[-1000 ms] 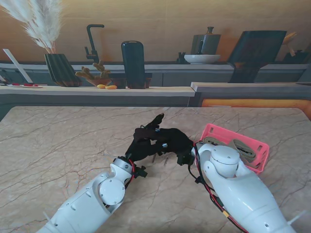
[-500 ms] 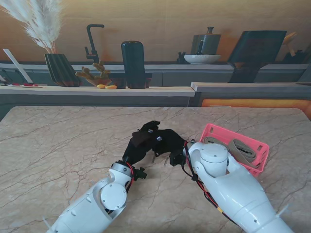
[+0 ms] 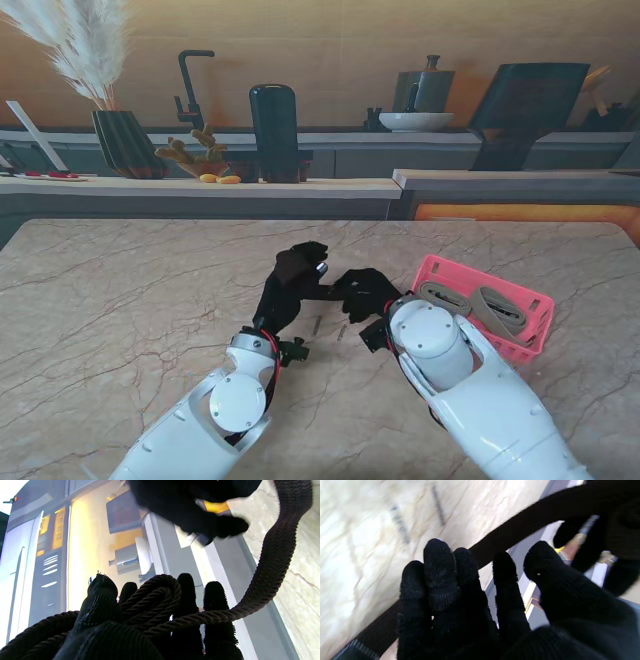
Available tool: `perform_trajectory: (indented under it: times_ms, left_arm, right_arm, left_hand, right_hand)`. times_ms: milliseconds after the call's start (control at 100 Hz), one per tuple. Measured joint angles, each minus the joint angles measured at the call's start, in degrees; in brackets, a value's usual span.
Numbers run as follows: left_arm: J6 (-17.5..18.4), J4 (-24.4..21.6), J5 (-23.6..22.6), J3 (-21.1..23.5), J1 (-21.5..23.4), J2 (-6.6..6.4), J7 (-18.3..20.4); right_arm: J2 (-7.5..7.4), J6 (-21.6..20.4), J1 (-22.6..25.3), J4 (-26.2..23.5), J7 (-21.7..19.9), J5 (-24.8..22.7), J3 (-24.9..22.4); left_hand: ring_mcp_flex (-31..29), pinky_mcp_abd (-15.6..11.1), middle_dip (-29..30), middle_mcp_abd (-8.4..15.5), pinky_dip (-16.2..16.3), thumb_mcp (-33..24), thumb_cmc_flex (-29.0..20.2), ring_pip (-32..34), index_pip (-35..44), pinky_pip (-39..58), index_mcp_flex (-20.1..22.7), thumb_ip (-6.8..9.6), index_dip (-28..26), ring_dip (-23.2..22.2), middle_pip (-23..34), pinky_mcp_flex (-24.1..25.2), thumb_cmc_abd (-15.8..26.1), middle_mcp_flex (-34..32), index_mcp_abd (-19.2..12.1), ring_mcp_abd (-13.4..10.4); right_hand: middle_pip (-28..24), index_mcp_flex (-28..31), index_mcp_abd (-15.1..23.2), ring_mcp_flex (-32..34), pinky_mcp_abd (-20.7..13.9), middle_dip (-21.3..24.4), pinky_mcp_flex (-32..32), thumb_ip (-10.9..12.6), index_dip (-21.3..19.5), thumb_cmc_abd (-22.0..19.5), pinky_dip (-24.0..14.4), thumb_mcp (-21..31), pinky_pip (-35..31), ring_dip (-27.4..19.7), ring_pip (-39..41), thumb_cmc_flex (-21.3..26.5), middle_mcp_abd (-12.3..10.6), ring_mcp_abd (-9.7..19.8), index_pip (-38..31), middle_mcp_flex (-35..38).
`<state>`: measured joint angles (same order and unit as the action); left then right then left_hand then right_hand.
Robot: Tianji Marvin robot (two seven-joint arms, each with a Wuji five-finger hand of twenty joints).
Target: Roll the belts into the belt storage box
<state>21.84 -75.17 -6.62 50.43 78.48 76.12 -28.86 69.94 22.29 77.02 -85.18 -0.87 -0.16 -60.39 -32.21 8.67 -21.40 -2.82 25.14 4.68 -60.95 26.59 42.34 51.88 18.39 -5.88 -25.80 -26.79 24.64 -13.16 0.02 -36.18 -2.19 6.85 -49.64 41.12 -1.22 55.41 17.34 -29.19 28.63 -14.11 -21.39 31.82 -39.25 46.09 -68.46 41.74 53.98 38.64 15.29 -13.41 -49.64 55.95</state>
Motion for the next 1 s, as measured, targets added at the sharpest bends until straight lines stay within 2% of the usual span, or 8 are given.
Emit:
perform_trajectory:
  times_ms: [130,270,310,350,460,550,720,1000]
  left_arm:
    - [-1.27,-0.53,-1.77,0.55,0.0,0.1,-0.15]
    - [-3.55,-0.05,-9.28,0.66,-0.59,-0.41,-0.32]
    - [-4.18,0.61,-11.73,0.44,-1.17,-0.65,-0.46]
    - [-4.83,1.54,-13.65,0.1,-1.92,-0.88,-0.79]
    - [-6.07,4.55,-16.09,-0.93,-4.06,-1.26,-2.65]
    - [-8.39,5.46,-19.0,-1.57,-5.11,-1.75,-3.0]
    - [-13.28,7.31,-30.2,-5.0,-7.86,-3.57,-3.53]
    - [-14.05,9.27,-32.72,-7.85,-10.38,-4.96,-3.03]
  right_arm:
    - [-0.85,-1.36,2.0,-1.28,0.27,-5.29,-1.48]
    - [-2.27,-8.8,5.46,-4.69,-0.14,-9.15,-4.11]
    - [-2.85,-10.68,6.65,-6.26,-1.46,-10.94,-5.1]
    - [-3.53,-12.3,7.79,-7.9,-3.53,-12.6,-6.09]
    - [-5.75,-15.29,10.41,-12.14,-11.08,-15.22,-8.52]
    - [-7.0,-16.56,11.38,-13.58,-11.12,-16.11,-8.73]
    - [-6.91,-17.89,10.87,-12.62,-3.49,-18.63,-6.44]
    - [-4.87,-15.22,5.41,-7.72,0.56,-17.89,-0.64]
  left_hand:
    - [-6.75,0.91,-4.2,-0.36,1.98,0.18,-3.98,8.12,2.81,4.09,3.03,0.05,0.72,-3.95,7.59,-2.47,-1.33,-7.06,0.07,0.73]
    - [-13.07,2.69,-14.5,-0.6,5.49,0.12,-4.14,21.74,4.42,13.38,6.72,0.1,0.85,-13.21,17.16,-7.09,-3.69,-12.9,1.31,4.01]
    - [-15.5,2.95,-16.73,-0.61,6.63,-0.11,-4.14,25.23,6.31,16.1,8.62,0.93,0.76,-15.0,18.9,-8.83,-5.15,-15.01,1.79,4.61]
    - [-18.03,3.76,-18.23,-0.62,7.55,-0.89,-3.96,28.82,8.34,18.87,10.32,1.41,0.66,-16.39,21.23,-10.06,-7.39,-17.39,2.22,4.77]
    - [-25.29,5.58,-21.76,-0.61,9.92,-15.77,4.22,38.47,14.02,26.4,13.66,2.44,0.63,-17.56,28.18,-15.44,-15.1,-23.5,4.31,5.13]
    - [-29.71,7.03,-23.14,-0.55,11.03,-25.04,8.27,43.62,17.26,30.17,14.3,2.45,-1.44,-18.1,32.82,-18.79,-19.98,-27.0,5.87,5.13]
    - [-34.34,8.59,-23.73,-0.25,11.72,-26.84,11.24,47.73,22.96,33.37,16.76,2.46,-5.91,-18.54,36.95,-22.94,-22.3,-30.11,7.28,4.0]
    - [-36.1,9.1,-23.73,-0.18,11.72,-26.67,11.9,48.28,25.61,34.26,17.37,2.41,-9.33,-18.54,37.36,-24.87,-22.99,-31.34,7.28,3.78]
  right_hand:
    - [0.0,0.01,-0.07,0.0,0.0,0.08,0.0,0.0,-0.4,0.0,0.0,0.0,0.0,0.0,-0.01,0.0,0.05,0.0,0.0,0.0]
    - [0.53,0.23,-0.24,-1.67,-0.05,0.72,-1.35,0.13,-4.55,2.16,0.7,4.69,0.01,-0.83,-0.75,-2.37,0.06,0.0,6.72,-1.54]
    - [1.44,0.23,-0.51,-2.73,-0.1,0.73,-2.0,3.82,-7.73,2.93,0.71,6.24,0.43,-1.21,-1.58,-5.01,0.11,0.06,10.92,-2.59]
    - [2.14,0.14,-1.12,-4.09,-0.25,0.79,-2.73,4.86,-9.53,4.2,0.71,6.39,1.29,-1.45,-3.29,-5.22,0.18,0.23,13.89,-4.61]
    - [4.81,-3.75,-3.46,-7.11,-1.46,2.02,-3.54,4.91,-11.37,4.22,1.09,2.5,4.0,-2.85,-7.58,-6.33,0.32,0.92,18.9,-8.96]
    - [6.62,-4.29,-5.31,-7.91,-1.46,2.25,-4.39,6.15,-11.71,4.18,1.1,-4.87,5.84,-3.67,-10.59,-8.84,0.48,0.96,21.76,-10.16]
    - [7.36,-2.5,-8.22,-7.92,0.06,3.02,-4.04,6.97,-12.53,-0.83,0.77,-11.6,6.72,-4.19,-11.42,-22.42,2.16,-1.0,23.81,-8.85]
    - [6.56,4.47,-9.59,-2.07,3.63,3.63,0.88,7.46,-14.0,-2.35,0.56,-10.25,3.59,-4.55,-9.52,-28.0,2.97,-2.84,24.27,-2.34]
